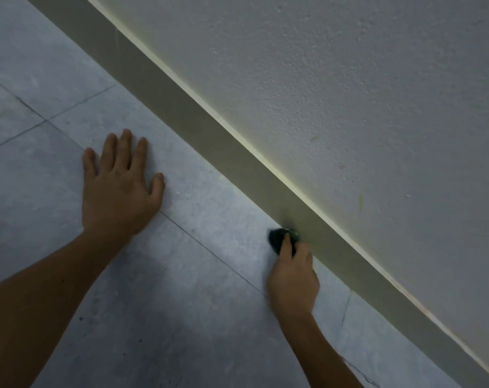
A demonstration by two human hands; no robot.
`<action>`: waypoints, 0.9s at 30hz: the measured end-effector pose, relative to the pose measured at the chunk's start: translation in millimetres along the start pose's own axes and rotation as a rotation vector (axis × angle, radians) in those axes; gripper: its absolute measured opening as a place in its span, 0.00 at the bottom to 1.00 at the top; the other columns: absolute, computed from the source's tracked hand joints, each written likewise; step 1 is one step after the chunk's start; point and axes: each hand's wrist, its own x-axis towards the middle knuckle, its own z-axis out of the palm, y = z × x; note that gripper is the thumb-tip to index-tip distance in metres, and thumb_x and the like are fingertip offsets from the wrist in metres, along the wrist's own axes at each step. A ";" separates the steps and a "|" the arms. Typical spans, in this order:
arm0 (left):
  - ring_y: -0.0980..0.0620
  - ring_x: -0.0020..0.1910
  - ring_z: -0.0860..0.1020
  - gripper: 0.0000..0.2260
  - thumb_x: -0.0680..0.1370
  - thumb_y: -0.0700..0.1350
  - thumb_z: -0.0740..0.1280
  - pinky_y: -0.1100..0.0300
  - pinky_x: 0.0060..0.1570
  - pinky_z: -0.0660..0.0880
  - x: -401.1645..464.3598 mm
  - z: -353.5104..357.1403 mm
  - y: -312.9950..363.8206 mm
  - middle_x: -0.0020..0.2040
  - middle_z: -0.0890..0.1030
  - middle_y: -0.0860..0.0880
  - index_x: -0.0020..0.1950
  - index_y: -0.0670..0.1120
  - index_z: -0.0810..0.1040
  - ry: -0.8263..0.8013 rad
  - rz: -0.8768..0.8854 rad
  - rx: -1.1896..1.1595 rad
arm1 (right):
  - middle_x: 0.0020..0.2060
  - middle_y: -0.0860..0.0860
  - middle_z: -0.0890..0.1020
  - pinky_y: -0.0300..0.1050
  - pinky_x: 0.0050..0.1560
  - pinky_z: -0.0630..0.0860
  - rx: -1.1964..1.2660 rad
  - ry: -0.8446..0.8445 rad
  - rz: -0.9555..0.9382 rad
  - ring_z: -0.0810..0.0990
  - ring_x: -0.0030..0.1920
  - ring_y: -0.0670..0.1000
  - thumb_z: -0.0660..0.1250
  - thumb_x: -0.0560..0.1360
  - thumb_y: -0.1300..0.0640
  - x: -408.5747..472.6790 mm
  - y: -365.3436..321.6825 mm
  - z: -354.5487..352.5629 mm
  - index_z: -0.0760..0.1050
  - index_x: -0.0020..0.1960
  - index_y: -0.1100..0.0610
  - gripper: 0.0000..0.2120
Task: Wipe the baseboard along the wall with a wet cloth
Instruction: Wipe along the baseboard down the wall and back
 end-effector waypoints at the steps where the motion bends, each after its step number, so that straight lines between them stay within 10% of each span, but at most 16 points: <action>1: 0.43 0.79 0.50 0.33 0.78 0.59 0.47 0.42 0.75 0.44 0.6 -0.2 0.1 0.80 0.53 0.42 0.80 0.45 0.53 0.003 -0.001 0.000 | 0.67 0.57 0.63 0.55 0.61 0.69 0.021 0.010 -0.018 0.65 0.64 0.58 0.55 0.78 0.60 2.5 -11.4 -1.1 0.54 0.75 0.53 0.27; 9: 0.43 0.79 0.48 0.33 0.79 0.61 0.45 0.43 0.74 0.40 2.0 4.9 -5.5 0.80 0.50 0.43 0.80 0.46 0.51 -0.007 -0.003 0.053 | 0.57 0.55 0.75 0.45 0.41 0.75 -0.094 0.332 -0.471 0.76 0.50 0.53 0.58 0.74 0.60 48.8 -132.5 -5.2 0.68 0.69 0.58 0.23; 12: 0.43 0.79 0.47 0.33 0.78 0.59 0.42 0.48 0.72 0.31 -2.8 7.1 7.1 0.80 0.50 0.41 0.80 0.42 0.50 -0.017 0.030 0.041 | 0.60 0.58 0.72 0.50 0.45 0.75 -0.032 0.191 -0.436 0.74 0.54 0.57 0.60 0.74 0.60 39.7 -103.6 -2.1 0.64 0.72 0.57 0.26; 15: 0.42 0.79 0.50 0.33 0.78 0.56 0.45 0.46 0.74 0.38 -20.5 17.1 53.1 0.79 0.52 0.39 0.79 0.39 0.52 -0.061 0.152 -0.051 | 0.57 0.60 0.74 0.55 0.43 0.77 0.033 0.203 -0.244 0.77 0.51 0.60 0.68 0.71 0.61 19.9 -30.3 3.3 0.68 0.71 0.55 0.28; 20: 0.42 0.79 0.51 0.36 0.78 0.61 0.44 0.45 0.74 0.42 -38.7 39.7 89.9 0.80 0.52 0.40 0.79 0.39 0.50 -0.073 0.204 -0.008 | 0.62 0.56 0.68 0.56 0.56 0.73 0.121 0.043 0.243 0.71 0.57 0.58 0.51 0.77 0.50 -24.3 101.7 5.5 0.59 0.73 0.49 0.24; 27: 0.41 0.78 0.52 0.35 0.78 0.61 0.46 0.42 0.74 0.48 -36.5 36.6 86.5 0.79 0.55 0.40 0.79 0.40 0.52 -0.061 0.228 -0.019 | 0.68 0.57 0.63 0.50 0.55 0.72 0.225 0.163 0.489 0.69 0.62 0.57 0.54 0.80 0.59 -10.1 44.4 5.3 0.54 0.76 0.56 0.26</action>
